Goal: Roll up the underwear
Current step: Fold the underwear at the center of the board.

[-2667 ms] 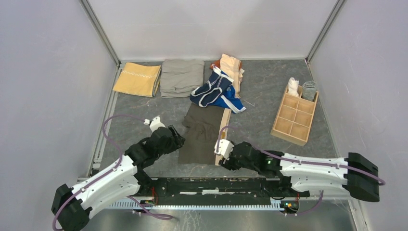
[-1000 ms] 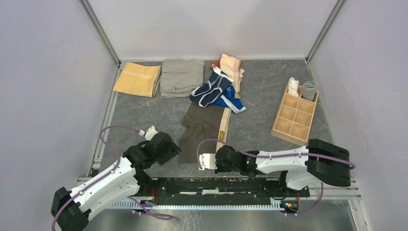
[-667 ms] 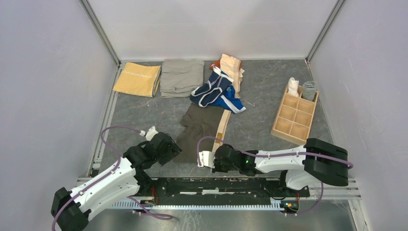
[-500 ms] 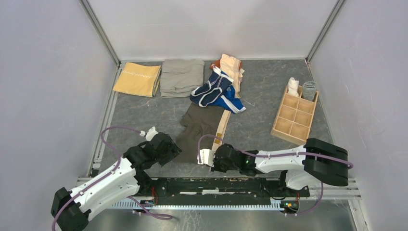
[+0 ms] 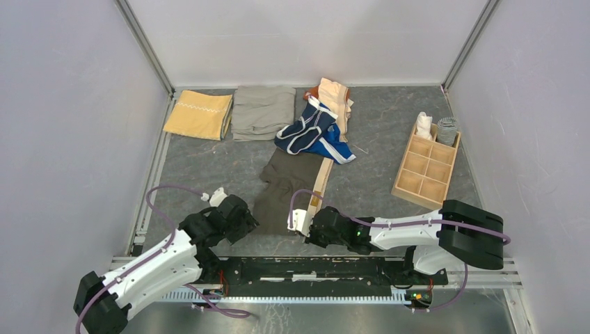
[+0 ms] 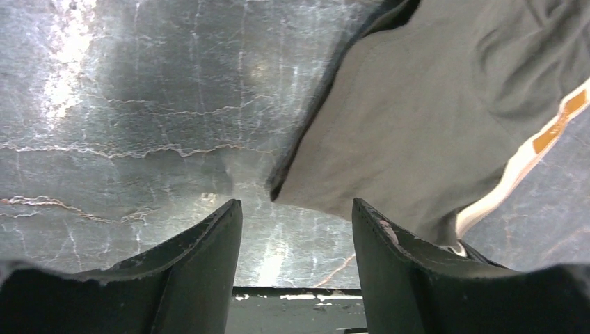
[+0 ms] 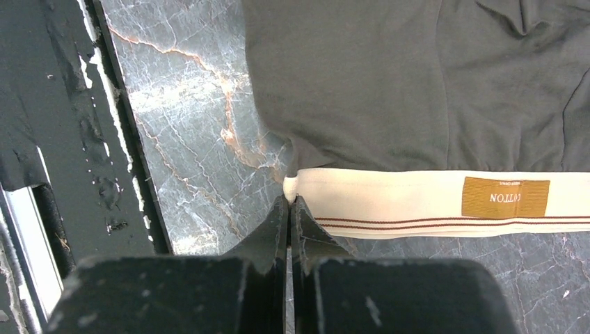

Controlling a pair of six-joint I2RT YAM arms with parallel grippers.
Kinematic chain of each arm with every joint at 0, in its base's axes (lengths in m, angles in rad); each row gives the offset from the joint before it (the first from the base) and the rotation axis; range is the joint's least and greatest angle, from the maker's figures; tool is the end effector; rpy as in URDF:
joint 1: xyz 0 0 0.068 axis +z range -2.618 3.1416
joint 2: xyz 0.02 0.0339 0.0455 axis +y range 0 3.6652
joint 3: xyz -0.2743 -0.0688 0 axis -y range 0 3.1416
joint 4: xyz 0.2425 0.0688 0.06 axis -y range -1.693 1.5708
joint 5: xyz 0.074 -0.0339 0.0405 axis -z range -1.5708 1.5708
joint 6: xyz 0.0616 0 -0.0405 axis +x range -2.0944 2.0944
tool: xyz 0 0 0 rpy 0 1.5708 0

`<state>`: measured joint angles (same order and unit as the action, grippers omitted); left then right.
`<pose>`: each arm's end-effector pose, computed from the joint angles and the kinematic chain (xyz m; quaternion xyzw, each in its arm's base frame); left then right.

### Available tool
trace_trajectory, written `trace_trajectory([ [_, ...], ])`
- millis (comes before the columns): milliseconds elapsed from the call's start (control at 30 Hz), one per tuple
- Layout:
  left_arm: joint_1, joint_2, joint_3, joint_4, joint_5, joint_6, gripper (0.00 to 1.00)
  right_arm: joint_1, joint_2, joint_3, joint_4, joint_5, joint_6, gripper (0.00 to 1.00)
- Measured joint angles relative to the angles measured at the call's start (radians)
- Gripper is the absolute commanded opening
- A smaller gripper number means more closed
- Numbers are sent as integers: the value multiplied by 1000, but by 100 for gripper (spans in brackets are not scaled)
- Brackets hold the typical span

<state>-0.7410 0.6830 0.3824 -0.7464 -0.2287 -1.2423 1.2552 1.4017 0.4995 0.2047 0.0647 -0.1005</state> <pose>0.1006 -0.0732 0.1561 -0.2666 0.9223 -0.1550 0.2330 0.0892 0.2603 0.1438 -0.5573 0.7140 0.2061 0.3702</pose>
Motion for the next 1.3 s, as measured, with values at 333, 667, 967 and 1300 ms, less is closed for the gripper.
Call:
trace_trajectory([
  [333, 0, 32, -48, 44, 23, 0, 47, -1, 0, -7, 14, 0, 10, 0],
  [667, 0, 53, -71, 124, 26, 0, 34, -1, 0, -7, 18, 0, 10, 0],
  [967, 0, 100, -82, 201, 0, 1, 4, -1, 0, -7, 11, 0, 10, 0],
  [1300, 0, 53, -62, 132, -26, 2, 2, -1, -22, -16, -9, -5, 20, 0],
])
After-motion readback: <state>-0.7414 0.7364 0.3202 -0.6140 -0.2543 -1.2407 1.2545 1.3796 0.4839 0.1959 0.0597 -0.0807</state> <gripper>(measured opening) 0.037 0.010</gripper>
